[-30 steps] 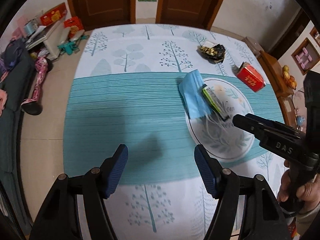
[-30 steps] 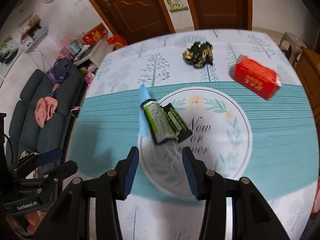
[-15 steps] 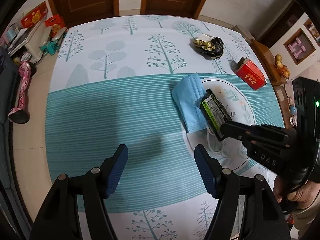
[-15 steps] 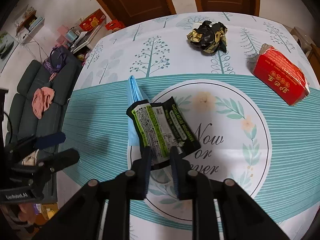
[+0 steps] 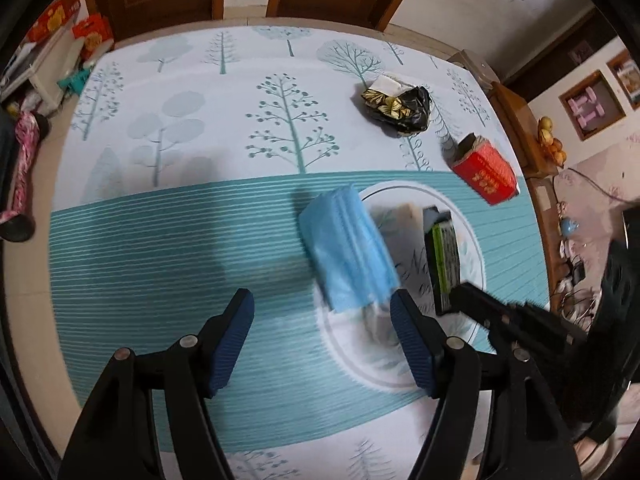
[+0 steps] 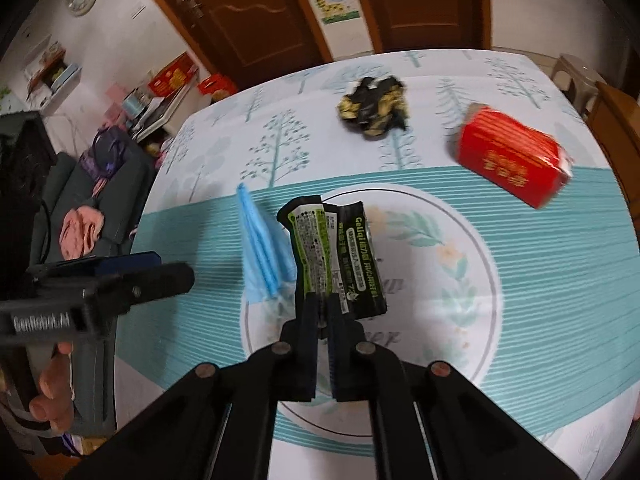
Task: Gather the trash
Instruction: 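Grasp the green-black snack packets with the right tool while the left tool grasps the blue mask, then carry the blue mask and snack packets to the black bin and open both tools, then raise both open tools back toward the table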
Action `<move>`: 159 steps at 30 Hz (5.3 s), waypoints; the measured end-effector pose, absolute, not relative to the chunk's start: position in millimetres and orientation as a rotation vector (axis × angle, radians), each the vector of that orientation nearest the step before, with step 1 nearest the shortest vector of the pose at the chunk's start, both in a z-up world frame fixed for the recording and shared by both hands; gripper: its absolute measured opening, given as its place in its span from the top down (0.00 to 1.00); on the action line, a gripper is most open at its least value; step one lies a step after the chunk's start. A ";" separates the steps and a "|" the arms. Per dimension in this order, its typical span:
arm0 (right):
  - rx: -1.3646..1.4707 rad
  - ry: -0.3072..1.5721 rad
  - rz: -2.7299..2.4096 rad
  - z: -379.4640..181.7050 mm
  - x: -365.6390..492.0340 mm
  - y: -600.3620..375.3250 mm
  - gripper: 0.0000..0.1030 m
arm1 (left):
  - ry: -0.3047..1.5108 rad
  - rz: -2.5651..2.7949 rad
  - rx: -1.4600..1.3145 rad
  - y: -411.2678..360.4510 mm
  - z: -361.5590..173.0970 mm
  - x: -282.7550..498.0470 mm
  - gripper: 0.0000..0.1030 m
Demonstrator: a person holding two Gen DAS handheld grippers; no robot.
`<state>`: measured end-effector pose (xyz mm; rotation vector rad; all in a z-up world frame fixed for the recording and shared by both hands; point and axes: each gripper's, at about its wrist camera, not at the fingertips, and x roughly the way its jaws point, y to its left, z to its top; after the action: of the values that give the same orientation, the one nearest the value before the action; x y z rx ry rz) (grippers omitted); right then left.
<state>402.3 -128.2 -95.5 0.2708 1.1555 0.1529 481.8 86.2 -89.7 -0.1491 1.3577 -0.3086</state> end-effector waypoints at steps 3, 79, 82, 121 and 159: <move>0.288 1.145 0.127 -95.8 400.0 -135.0 0.97 | 1.385 -0.283 -0.158 74.8 -99.1 494.5 0.31; 0.548 1.361 0.251 -202.0 5.3 -214.8 0.97 | 1.504 -0.252 0.005 -37.9 -201.9 41.8 0.91; 0.598 1.367 0.202 -235.3 4.6 -219.3 0.97 | 1.524 -0.250 0.013 -38.1 -239.4 40.5 0.91; 0.497 1.378 0.110 -339.5 2.0 -190.9 0.92 | 1.419 -0.082 0.001 -13.9 -316.0 39.7 0.24; 0.225 1.112 0.333 -42.6 23.9 -199.4 0.91 | 1.065 -0.009 0.074 -16.9 0.2 49.2 0.04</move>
<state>23.9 -199.4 -42.6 0.2249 1.1118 0.3331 49.2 -16.9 0.2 0.0737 1.0648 -0.0090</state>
